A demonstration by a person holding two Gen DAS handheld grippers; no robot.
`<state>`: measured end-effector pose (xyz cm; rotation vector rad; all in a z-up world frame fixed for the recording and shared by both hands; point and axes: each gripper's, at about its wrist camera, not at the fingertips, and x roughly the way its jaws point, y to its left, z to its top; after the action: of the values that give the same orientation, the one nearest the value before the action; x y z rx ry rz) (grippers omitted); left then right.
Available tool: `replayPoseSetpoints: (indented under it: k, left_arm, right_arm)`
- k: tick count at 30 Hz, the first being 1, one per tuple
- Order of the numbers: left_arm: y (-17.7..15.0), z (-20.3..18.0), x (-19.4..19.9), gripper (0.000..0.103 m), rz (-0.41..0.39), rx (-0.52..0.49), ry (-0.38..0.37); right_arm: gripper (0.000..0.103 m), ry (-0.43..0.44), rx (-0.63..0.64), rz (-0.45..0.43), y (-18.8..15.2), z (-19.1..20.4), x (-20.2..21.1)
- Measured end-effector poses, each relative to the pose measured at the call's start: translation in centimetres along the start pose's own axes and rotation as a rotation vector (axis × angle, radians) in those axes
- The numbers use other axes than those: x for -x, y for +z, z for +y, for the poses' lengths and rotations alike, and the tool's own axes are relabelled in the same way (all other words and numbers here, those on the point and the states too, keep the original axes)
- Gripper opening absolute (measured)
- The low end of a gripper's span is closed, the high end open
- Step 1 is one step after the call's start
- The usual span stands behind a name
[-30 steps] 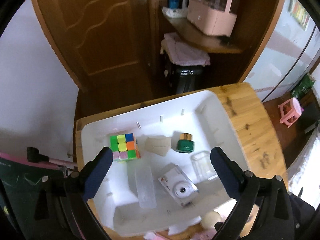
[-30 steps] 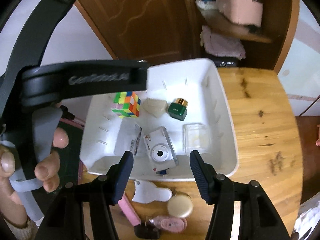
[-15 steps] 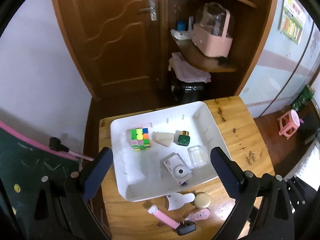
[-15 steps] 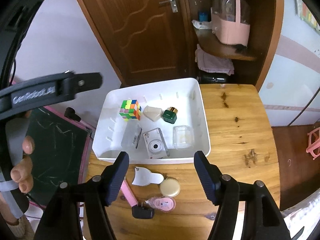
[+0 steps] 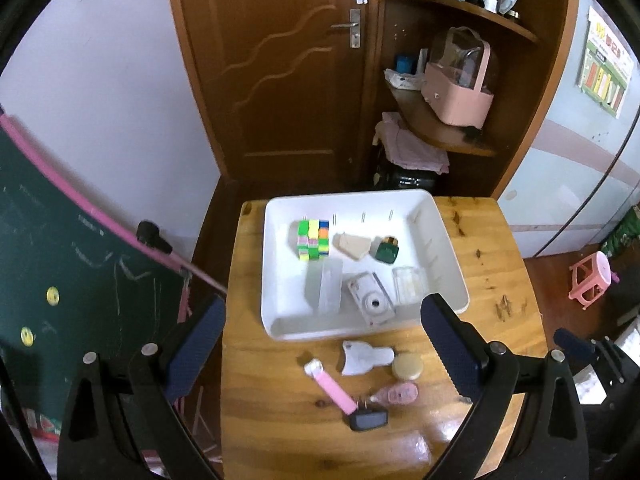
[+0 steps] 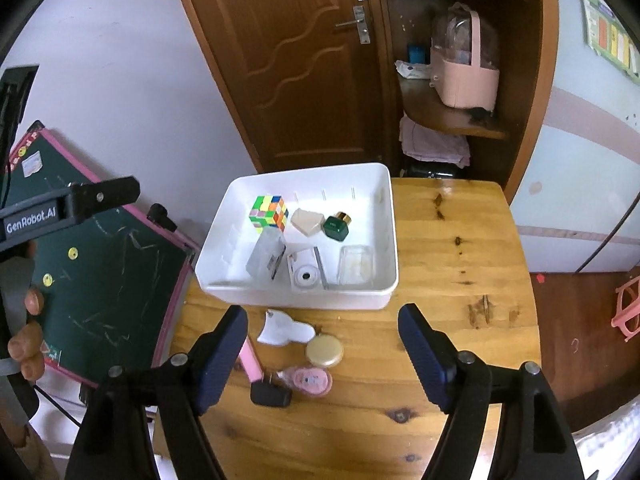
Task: Organize rigid objects
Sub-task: 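Withdraw both tools from the bin back toward the table objects, then grasp the pink hair roller with the left tool while the right tool grasps the pink tape dispenser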
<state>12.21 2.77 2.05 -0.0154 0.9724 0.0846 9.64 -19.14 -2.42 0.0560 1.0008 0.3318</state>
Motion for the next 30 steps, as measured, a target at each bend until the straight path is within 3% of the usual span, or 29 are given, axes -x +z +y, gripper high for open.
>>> replayPoseSetpoints:
  k: [6,18,30]
  left_arm:
    - [-3.4,0.3,1.0,0.099,-0.01,0.024,0.043]
    - [-9.2,0.3,-1.7,0.099,0.042,0.051,0.095]
    - [-13.0,0.9,-10.3,0.098,0.148,0.155,0.135]
  right_arm:
    - [0.078,-0.009,0.034,-0.003,-3.0,-0.7,0.2]
    - [0.078,0.004,0.118,0.03,-8.4,-0.2,-2.9]
    - [0.078,0.031,0.269,0.087,-11.6,0.8,-10.0]
